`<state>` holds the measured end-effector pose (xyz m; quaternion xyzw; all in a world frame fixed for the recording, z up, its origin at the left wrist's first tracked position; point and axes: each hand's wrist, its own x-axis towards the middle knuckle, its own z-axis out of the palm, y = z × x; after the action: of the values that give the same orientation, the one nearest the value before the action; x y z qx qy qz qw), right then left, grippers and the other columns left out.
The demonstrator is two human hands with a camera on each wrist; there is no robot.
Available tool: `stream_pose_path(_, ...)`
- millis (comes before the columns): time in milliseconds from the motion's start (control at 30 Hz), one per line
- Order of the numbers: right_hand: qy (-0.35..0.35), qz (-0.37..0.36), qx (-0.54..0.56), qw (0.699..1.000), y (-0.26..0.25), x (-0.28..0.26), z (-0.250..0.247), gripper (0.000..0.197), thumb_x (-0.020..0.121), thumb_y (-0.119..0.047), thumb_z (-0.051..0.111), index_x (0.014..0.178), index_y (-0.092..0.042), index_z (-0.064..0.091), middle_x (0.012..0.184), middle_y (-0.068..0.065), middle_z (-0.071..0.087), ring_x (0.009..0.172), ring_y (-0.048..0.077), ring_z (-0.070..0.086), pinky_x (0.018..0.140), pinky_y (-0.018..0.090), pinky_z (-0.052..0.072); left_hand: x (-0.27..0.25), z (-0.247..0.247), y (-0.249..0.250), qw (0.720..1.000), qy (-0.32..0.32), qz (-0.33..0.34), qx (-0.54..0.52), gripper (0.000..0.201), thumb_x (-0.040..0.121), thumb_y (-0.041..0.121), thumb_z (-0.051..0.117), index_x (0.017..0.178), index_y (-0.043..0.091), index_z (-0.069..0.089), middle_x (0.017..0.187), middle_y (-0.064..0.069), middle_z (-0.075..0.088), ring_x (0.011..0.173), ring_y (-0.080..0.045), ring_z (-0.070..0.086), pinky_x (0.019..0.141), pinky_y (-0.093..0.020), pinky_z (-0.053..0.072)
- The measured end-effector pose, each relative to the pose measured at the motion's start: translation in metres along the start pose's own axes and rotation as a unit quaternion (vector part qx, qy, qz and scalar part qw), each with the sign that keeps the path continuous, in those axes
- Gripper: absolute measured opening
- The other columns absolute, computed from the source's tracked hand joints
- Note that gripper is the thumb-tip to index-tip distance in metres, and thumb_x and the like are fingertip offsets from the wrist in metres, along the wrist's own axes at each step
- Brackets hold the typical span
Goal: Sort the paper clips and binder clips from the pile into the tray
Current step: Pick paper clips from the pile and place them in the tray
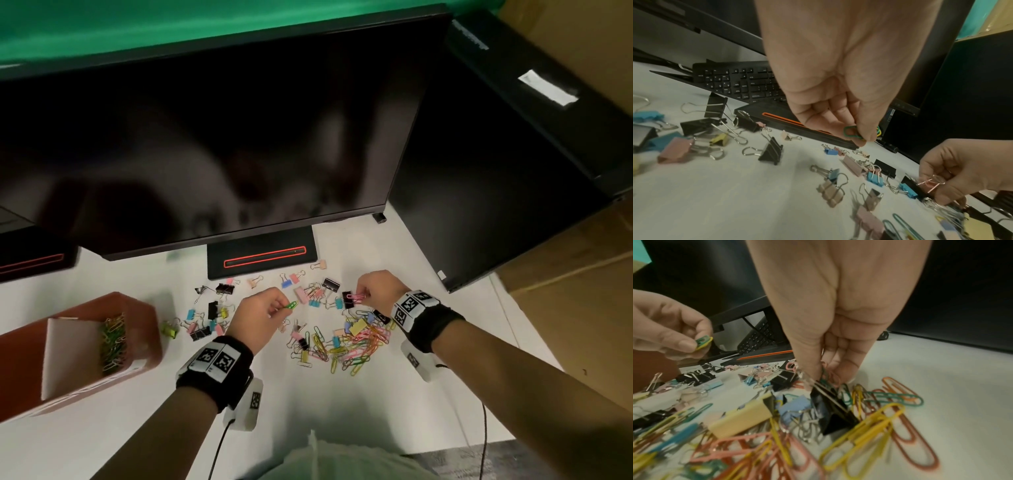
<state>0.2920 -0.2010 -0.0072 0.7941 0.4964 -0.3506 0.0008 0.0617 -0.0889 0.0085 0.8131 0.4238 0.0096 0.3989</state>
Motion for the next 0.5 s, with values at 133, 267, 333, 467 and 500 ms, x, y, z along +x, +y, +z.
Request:
stream_pose_path(133, -0.017, 0.026, -0.006, 1.000, -0.009, -0.001, 0.001, 0.023, 0.089, -0.011, 0.053, 0.108, -0.006, 0.066, 0.113, 0.011, 0.066, 0.104, 0.026, 0.061, 0.089, 0.032, 0.051, -0.007, -0.003, -0.004, 1.000, -0.012, 0.015, 0.003, 0.009, 0.083, 0.019, 0.066, 0.083, 0.023, 0.059, 0.079, 0.005, 0.063, 0.075, -0.009, 0.057, 0.068, -0.017, 0.043)
stream_pose_path(267, -0.031, 0.040, -0.039, 0.998, -0.021, 0.000, -0.002, 0.025, 0.091, -0.016, 0.055, 0.110, -0.006, 0.066, 0.117, 0.011, 0.064, 0.108, 0.027, 0.060, 0.093, 0.033, 0.050, -0.014, -0.014, -0.010, 0.999, -0.021, 0.033, 0.001, 0.009, 0.083, 0.020, 0.066, 0.083, 0.024, 0.058, 0.081, 0.003, 0.064, 0.077, -0.011, 0.058, 0.071, -0.021, 0.047)
stream_pose_path(333, -0.025, 0.047, -0.050, 0.997, -0.026, 0.000, -0.010, 0.025, 0.092, -0.018, 0.055, 0.110, -0.005, 0.066, 0.117, 0.011, 0.063, 0.110, 0.027, 0.058, 0.094, 0.031, 0.048, -0.017, -0.023, -0.013, 0.999, -0.016, 0.037, 0.003, 0.007, 0.083, 0.022, 0.066, 0.085, 0.022, 0.060, 0.082, 0.002, 0.064, 0.078, -0.011, 0.058, 0.073, -0.023, 0.048)
stream_pose_path(467, 0.043, 0.078, -0.066, 0.994, -0.044, -0.002, -0.038, 0.022, 0.091, -0.018, 0.055, 0.103, -0.004, 0.067, 0.109, 0.013, 0.065, 0.102, 0.030, 0.060, 0.086, 0.032, 0.049, -0.026, -0.054, -0.019, 0.999, 0.014, 0.048, -0.011, 0.006, 0.083, 0.021, 0.066, 0.086, 0.022, 0.061, 0.080, 0.006, 0.063, 0.076, -0.006, 0.057, 0.070, -0.018, 0.045)
stream_pose_path(500, 0.059, 0.080, -0.071, 0.993, -0.052, -0.002, -0.046, 0.020, 0.090, -0.016, 0.056, 0.101, -0.004, 0.067, 0.107, 0.014, 0.065, 0.100, 0.031, 0.061, 0.081, 0.031, 0.048, -0.029, -0.065, -0.022, 0.999, 0.024, 0.046, -0.017, 0.006, 0.083, 0.021, 0.067, 0.085, 0.022, 0.062, 0.079, 0.008, 0.062, 0.076, -0.004, 0.057, 0.068, -0.016, 0.044)
